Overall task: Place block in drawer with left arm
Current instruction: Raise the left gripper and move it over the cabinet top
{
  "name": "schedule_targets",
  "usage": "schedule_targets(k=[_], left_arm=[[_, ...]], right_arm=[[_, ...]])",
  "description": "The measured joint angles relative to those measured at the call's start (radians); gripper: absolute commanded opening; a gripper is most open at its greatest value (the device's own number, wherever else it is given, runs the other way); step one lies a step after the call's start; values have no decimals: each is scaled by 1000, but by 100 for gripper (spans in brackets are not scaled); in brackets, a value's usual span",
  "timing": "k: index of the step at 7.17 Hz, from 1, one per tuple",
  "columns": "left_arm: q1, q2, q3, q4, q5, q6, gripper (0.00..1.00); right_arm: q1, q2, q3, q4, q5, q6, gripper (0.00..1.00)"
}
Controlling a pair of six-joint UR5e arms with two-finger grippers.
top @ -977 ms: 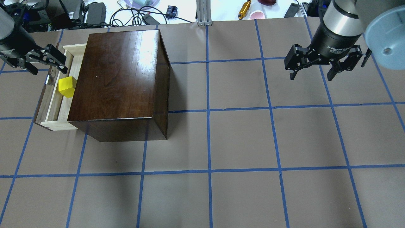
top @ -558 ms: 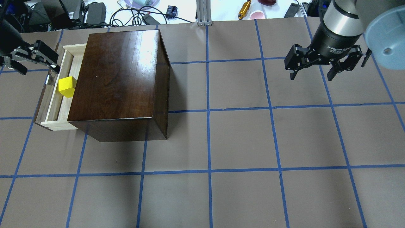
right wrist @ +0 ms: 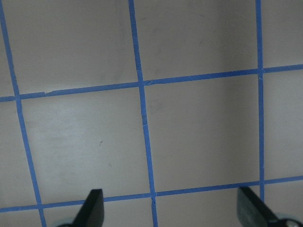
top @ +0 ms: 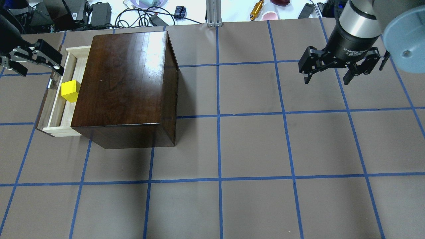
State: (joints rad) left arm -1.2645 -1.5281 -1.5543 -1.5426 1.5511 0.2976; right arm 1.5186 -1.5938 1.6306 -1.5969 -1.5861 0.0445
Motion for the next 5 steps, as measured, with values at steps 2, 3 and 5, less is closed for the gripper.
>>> schedule_targets(k=[2,3,5], left_arm=[[-78,-17,21,4,-12,-113,100],[-120,-26,29,4,-11,-163,100],[-195,-45,38,-2,12,-264,100]], right_arm=[[0,0,0,0,0,0,100],[0,0,0,0,0,0,100],[0,0,0,0,0,0,100]])
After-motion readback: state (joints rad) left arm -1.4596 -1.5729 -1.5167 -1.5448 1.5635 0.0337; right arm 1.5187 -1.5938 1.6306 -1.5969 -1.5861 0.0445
